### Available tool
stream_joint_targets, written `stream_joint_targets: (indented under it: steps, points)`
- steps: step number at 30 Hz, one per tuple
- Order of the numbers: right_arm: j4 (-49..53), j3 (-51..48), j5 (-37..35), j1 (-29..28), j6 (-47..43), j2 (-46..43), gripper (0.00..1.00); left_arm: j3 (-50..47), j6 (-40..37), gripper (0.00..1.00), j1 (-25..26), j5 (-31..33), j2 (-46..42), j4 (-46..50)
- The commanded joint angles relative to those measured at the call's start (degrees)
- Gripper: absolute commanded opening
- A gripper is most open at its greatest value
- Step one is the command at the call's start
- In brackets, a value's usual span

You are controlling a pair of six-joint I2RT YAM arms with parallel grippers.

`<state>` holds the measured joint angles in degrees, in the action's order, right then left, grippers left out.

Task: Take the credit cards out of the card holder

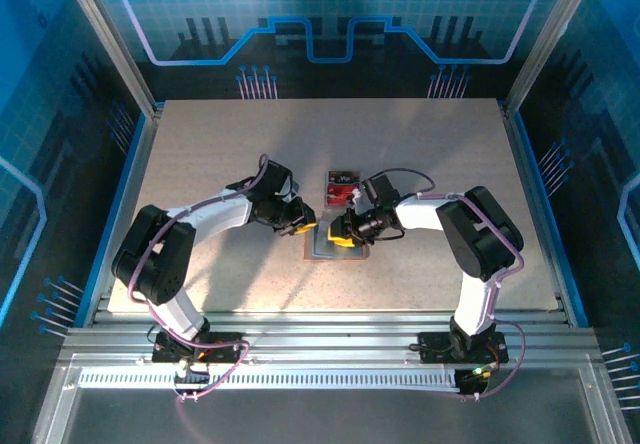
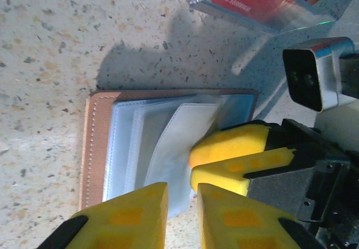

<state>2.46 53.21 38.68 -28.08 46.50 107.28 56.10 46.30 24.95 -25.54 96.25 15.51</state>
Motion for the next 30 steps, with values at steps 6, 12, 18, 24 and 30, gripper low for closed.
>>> stream_joint_targets:
  steps: [6,12,18,24,30]
  points:
    - [-0.44,-1.26,0.39,0.67,1.18,0.28,0.31,0.88,2.65,0.24,0.45,-5.39,4.76,-3.79]
    - [-1.13,-2.1,0.35,0.68,1.56,-0.03,0.31,0.07,2.3,0.27,0.45,-4.82,6.52,-4.46]
    - [-1.45,-2.41,0.4,0.65,1.66,0.02,0.31,-0.39,2.76,0.28,0.54,-5.57,7.9,-5.75]
    - [-2.18,-2.5,0.26,0.68,2.0,-0.06,0.31,-0.07,2.37,0.29,0.97,-5.62,8.92,-4.34]
    - [-3.88,-3.2,0.78,0.71,2.99,-0.09,0.31,-0.71,2.37,0.27,1.73,-7.2,8.12,-4.18]
